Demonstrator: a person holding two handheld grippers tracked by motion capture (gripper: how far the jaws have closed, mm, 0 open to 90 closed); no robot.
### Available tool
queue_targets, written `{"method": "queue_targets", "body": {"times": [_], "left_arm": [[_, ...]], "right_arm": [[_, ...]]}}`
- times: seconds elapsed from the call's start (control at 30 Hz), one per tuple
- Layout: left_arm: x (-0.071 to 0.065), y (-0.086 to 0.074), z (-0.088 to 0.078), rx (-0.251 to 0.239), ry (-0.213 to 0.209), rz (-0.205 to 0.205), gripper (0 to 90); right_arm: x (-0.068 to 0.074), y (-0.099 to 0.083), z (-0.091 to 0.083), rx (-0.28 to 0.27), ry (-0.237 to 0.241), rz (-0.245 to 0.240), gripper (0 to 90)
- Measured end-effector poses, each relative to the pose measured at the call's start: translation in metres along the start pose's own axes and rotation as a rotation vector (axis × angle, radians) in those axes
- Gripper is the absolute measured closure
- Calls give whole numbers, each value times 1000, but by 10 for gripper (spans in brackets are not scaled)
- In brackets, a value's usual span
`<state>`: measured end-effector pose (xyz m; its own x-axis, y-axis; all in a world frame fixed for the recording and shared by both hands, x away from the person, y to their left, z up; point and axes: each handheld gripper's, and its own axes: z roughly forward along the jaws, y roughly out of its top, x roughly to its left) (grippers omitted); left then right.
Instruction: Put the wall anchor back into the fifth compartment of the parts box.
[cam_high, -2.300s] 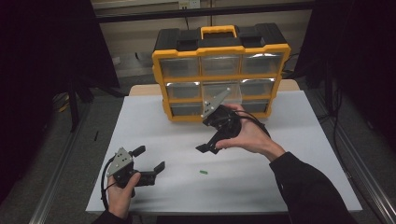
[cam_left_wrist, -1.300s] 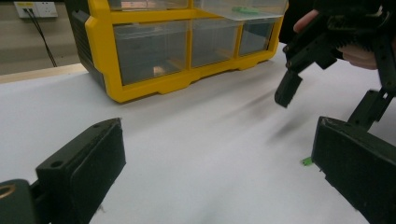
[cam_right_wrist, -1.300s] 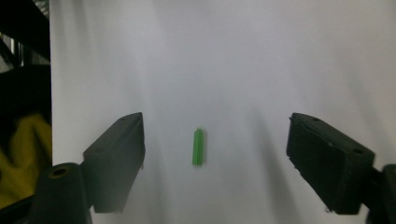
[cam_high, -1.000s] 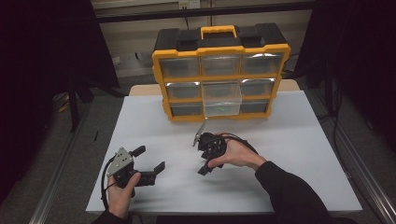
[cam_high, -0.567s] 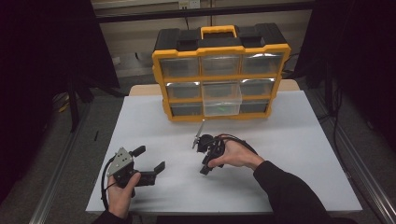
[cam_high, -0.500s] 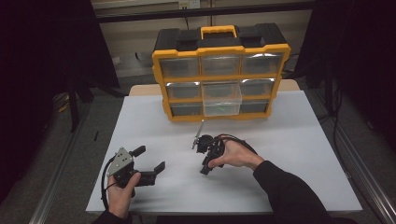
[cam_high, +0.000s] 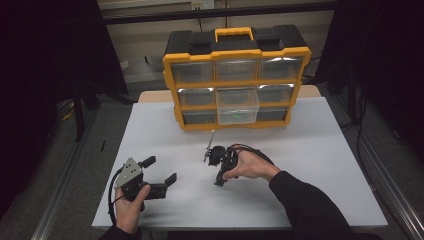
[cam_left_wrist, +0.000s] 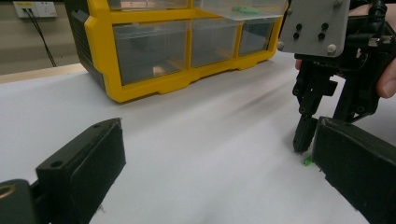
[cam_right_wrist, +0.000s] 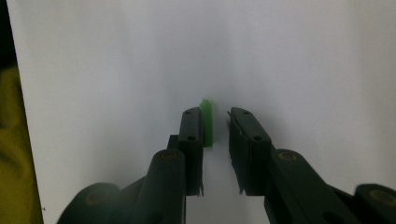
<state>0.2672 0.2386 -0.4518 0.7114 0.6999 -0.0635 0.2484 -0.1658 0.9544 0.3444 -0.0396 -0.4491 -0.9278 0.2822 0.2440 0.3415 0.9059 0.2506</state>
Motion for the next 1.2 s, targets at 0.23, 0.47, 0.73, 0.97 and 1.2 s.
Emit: {"method": "queue_targets", "body": {"times": [0.23,0.47,0.73,0.97,1.2], "left_arm": [[0,0,0,0,1,-1,27],[0,0,0,0,1,-2,27],[0,0,0,-2,1,-1,27],[0,0,0,-2,2,1,27],[0,0,0,-2,1,-1,27]], "right_arm": [[0,3,1,28,-12,-34,818],[-2,4,2,28,1,0,845],[-3,3,2,8,1,-4,850],[-4,2,-5,-22,-1,-7,850],[-5,-3,-19,-87,-5,30,851]]}}
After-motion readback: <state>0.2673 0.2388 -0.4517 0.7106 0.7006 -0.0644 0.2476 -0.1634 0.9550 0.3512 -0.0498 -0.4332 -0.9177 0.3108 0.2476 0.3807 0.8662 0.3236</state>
